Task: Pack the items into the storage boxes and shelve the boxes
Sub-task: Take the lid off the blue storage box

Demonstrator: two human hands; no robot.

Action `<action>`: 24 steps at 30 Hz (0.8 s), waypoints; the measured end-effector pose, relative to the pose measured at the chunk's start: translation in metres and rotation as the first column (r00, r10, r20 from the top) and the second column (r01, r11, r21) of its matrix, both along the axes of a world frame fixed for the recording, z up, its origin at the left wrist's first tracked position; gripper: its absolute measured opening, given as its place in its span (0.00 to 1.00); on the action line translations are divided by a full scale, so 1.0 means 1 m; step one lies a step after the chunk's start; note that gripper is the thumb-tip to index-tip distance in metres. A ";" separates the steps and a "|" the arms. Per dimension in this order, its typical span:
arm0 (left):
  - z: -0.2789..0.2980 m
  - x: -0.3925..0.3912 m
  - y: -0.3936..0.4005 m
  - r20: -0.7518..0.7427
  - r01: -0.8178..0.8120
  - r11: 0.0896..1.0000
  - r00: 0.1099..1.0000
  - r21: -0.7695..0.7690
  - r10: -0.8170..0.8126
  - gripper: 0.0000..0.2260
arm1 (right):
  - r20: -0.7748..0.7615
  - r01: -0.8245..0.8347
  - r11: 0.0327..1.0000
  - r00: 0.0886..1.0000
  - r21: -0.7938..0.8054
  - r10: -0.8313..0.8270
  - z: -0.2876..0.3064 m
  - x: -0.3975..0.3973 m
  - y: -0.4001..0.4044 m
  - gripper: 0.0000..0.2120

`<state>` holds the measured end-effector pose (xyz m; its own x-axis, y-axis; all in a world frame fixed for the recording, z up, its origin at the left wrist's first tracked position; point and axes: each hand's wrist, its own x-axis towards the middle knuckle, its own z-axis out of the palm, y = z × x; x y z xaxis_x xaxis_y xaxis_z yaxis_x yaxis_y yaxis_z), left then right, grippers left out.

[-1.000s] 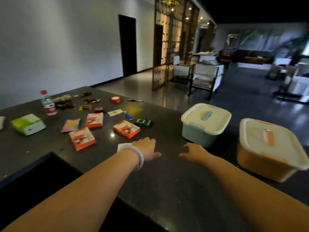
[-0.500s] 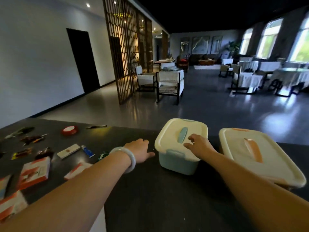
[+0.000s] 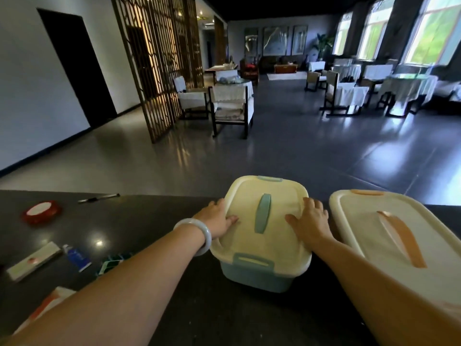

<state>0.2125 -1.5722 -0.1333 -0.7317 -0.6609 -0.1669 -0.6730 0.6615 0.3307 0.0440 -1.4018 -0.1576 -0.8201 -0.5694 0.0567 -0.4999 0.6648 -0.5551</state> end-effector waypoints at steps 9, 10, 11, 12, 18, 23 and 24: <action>-0.031 -0.016 -0.008 -0.152 -0.181 0.955 0.963 0.234 0.220 0.18 | 0.437 0.213 0.941 0.896 -0.262 -0.081 -0.035 -0.014 -0.010 0.33; -0.032 -0.014 -0.008 -0.174 -0.193 0.953 0.956 0.236 0.236 0.17 | 0.441 0.208 0.942 0.895 -0.263 -0.074 -0.036 -0.013 -0.010 0.34; -0.033 -0.011 -0.006 -0.188 -0.202 0.949 0.950 0.243 0.251 0.16 | 0.443 0.201 0.943 0.894 -0.265 -0.067 -0.036 -0.012 -0.009 0.34; -0.034 -0.007 -0.004 -0.194 -0.213 0.944 0.945 0.253 0.265 0.15 | 0.445 0.193 0.943 0.894 -0.269 -0.056 -0.036 -0.009 -0.007 0.33; -0.035 0.041 0.023 -0.215 -0.254 0.916 0.920 0.309 0.328 0.14 | 0.466 0.144 0.948 0.885 -0.285 0.006 -0.034 0.030 0.012 0.33; -0.035 0.104 0.061 -0.240 -0.259 0.904 0.906 0.339 0.350 0.13 | 0.457 0.090 0.950 0.887 -0.298 0.060 -0.033 0.088 0.044 0.32; -0.035 0.118 0.070 -0.244 -0.269 0.900 0.900 0.344 0.362 0.13 | 0.455 0.077 0.949 0.887 -0.305 0.074 -0.033 0.101 0.052 0.32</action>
